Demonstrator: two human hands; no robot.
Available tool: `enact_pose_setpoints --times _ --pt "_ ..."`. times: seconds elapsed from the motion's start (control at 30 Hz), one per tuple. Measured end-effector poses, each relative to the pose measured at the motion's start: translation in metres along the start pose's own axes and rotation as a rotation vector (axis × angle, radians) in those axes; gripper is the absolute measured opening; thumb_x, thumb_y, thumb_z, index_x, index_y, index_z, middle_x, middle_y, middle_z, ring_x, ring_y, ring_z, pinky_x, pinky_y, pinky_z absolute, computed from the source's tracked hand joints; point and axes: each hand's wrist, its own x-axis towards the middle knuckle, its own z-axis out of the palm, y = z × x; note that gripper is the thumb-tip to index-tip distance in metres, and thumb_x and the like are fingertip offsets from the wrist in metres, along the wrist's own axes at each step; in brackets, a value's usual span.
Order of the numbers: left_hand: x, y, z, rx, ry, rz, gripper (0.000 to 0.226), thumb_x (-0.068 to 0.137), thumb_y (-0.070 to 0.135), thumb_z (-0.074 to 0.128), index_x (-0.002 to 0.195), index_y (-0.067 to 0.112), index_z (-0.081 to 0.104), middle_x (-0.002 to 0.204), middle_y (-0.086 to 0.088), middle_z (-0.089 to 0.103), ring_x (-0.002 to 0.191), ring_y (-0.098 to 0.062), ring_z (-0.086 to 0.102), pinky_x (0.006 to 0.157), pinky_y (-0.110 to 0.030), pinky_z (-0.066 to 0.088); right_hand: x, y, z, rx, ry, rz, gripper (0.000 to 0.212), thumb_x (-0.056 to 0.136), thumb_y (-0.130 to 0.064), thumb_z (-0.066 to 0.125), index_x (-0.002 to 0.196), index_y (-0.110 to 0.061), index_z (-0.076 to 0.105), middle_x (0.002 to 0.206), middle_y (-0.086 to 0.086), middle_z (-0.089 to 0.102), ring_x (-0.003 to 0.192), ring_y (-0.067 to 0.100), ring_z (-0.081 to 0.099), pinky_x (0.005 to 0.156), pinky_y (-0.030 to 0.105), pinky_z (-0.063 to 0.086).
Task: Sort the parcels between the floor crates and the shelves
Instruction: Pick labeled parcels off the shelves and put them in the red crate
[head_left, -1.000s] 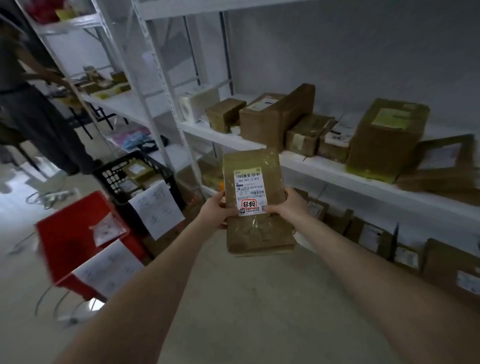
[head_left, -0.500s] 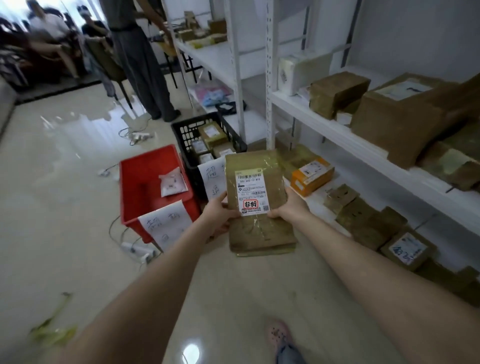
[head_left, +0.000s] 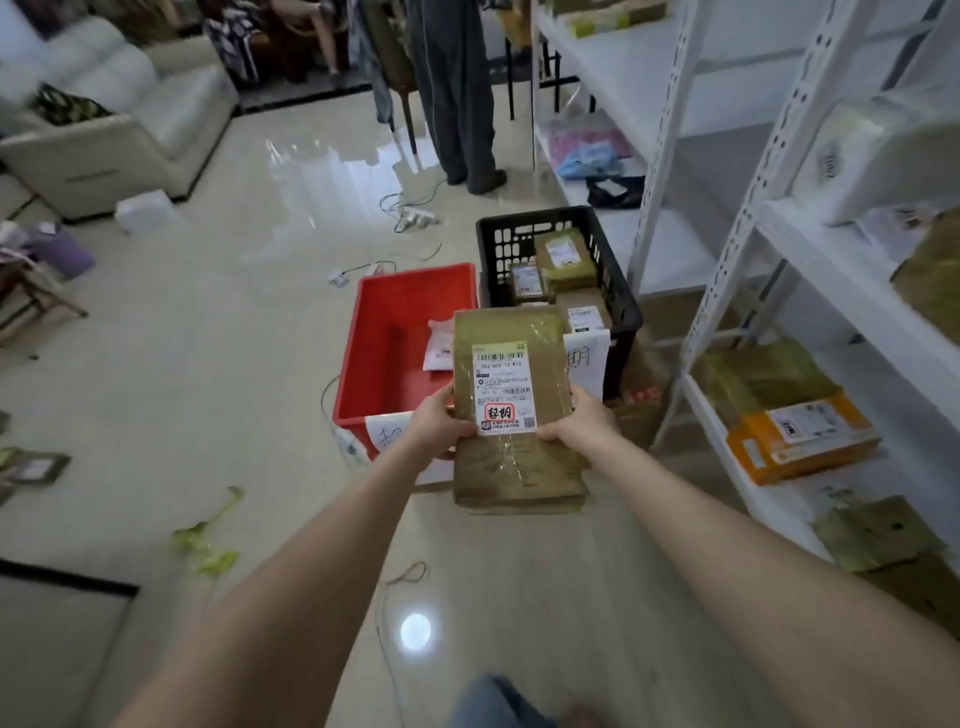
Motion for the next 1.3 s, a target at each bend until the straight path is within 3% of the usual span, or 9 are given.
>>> enact_pose_setpoints --times 0.1,0.23,0.4,0.6,0.87,0.97,1.1,1.3 --pt "0.034 -0.003 -0.031 -0.001 0.044 -0.023 0.060 0.084 -0.001 0.064 0.136 0.023 0.046 0.109 -0.004 0.063 0.096 -0.025 0.065 0.071 -0.042 0.059 0.038 -0.024 0.024 -0.029 -0.046 -0.008 0.070 0.072 -0.021 0.081 0.133 -0.023 0.046 0.126 -0.001 0.061 0.111 0.022 0.057 0.084 0.030 0.044" --pt "0.091 -0.007 -0.075 -0.021 0.081 -0.032 0.061 0.084 0.002 0.064 0.136 0.029 0.045 0.109 -0.002 0.064 0.089 -0.018 0.065 0.056 -0.030 0.055 0.102 -0.061 0.061 -0.026 -0.094 -0.038 0.069 0.073 -0.019 0.081 0.132 -0.022 0.045 0.128 0.000 0.060 0.112 0.021 0.057 0.082 0.030 0.042" --pt "0.196 -0.016 -0.140 0.018 0.143 -0.033 0.062 0.083 0.006 0.067 0.135 0.031 0.045 0.098 0.008 0.063 0.082 -0.012 0.065 0.056 -0.032 0.058 0.201 -0.113 0.122 -0.017 -0.128 -0.021 0.087 0.074 -0.023 0.080 0.145 -0.021 0.030 0.136 0.003 0.054 0.120 0.023 0.054 0.096 0.040 0.047" --pt "0.330 -0.041 -0.200 0.196 0.146 -0.112 0.052 0.078 0.027 0.070 0.125 0.028 0.050 0.104 0.004 0.066 0.092 -0.020 0.066 0.080 -0.044 0.057 0.319 -0.151 0.199 -0.018 -0.161 0.079 0.086 0.073 -0.018 0.081 0.143 -0.023 0.033 0.135 0.001 0.055 0.116 0.022 0.056 0.090 0.029 0.044" --pt "0.475 -0.089 -0.212 0.460 0.141 -0.233 0.054 0.086 0.031 0.059 0.135 0.019 0.039 0.124 -0.003 0.060 0.109 -0.027 0.060 0.086 -0.038 0.049 0.450 -0.132 0.277 -0.099 -0.188 0.171 0.088 0.070 -0.020 0.080 0.143 -0.025 0.031 0.131 0.001 0.058 0.115 0.024 0.057 0.093 0.034 0.048" --pt "0.526 -0.109 -0.204 0.482 0.186 -0.321 0.067 0.087 0.035 0.060 0.142 0.014 0.029 0.133 -0.011 0.046 0.113 -0.034 0.055 0.088 -0.044 0.048 0.503 -0.115 0.307 -0.085 -0.198 0.177 0.091 0.069 -0.019 0.081 0.144 -0.022 0.030 0.135 0.006 0.054 0.121 0.026 0.053 0.098 0.038 0.046" --pt "0.587 -0.140 -0.188 0.429 0.206 -0.398 0.078 0.089 0.028 0.060 0.149 0.008 0.014 0.145 -0.017 0.028 0.117 -0.040 0.052 0.091 -0.044 0.046 0.568 -0.085 0.343 -0.009 -0.230 0.159 0.081 0.066 -0.012 0.082 0.135 -0.019 0.040 0.123 0.002 0.062 0.113 0.022 0.059 0.097 0.038 0.047" --pt "0.645 -0.185 -0.173 0.413 0.159 -0.350 0.081 0.085 0.023 0.061 0.150 0.010 0.014 0.147 -0.021 0.026 0.127 -0.040 0.042 0.103 -0.043 0.036 0.618 -0.048 0.374 0.071 -0.274 0.146 0.078 0.063 -0.010 0.083 0.129 -0.025 0.044 0.101 -0.009 0.063 0.102 0.017 0.062 0.084 0.020 0.046"
